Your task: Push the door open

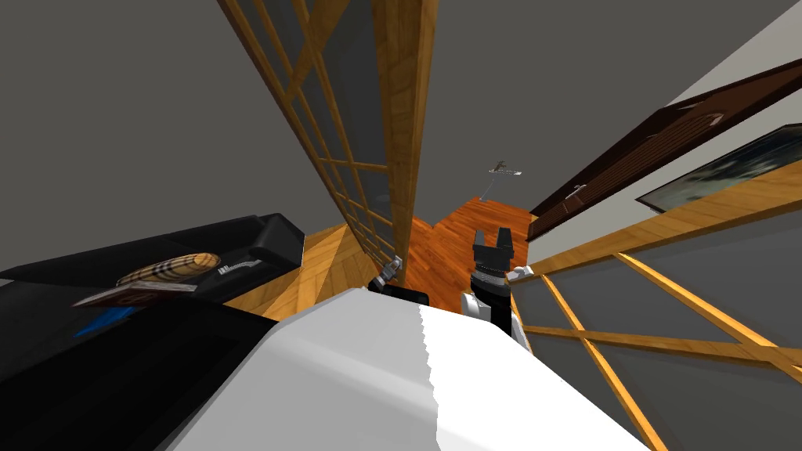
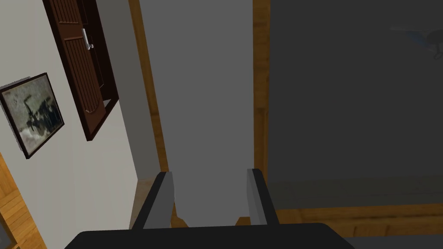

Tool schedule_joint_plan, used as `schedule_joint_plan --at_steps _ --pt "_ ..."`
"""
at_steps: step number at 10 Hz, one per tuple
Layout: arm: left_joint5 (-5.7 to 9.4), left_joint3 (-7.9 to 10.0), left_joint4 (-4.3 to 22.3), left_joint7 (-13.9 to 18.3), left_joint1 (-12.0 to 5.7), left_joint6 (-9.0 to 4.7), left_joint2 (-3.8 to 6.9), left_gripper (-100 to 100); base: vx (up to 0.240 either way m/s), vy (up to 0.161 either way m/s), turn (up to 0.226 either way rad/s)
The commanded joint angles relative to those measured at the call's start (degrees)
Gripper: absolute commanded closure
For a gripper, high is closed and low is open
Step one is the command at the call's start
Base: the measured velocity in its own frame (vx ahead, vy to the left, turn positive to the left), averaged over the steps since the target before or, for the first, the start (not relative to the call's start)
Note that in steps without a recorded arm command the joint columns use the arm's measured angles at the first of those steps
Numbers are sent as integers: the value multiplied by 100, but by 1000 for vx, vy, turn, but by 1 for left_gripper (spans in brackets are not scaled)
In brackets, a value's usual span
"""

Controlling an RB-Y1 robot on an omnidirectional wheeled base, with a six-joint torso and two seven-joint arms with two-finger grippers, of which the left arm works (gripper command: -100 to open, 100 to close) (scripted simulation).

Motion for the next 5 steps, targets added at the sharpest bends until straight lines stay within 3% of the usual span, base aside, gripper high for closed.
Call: schedule_joint_plan --at_steps 1,2,5 --pt "12 15 -17 2 -7 -12 4 100 -10 6 4" --pt "12 15 -17 2 -7 -12 4 100 -7 3 3" --pt "172 52 2 404 38 -2 50 100 19 10 -107"
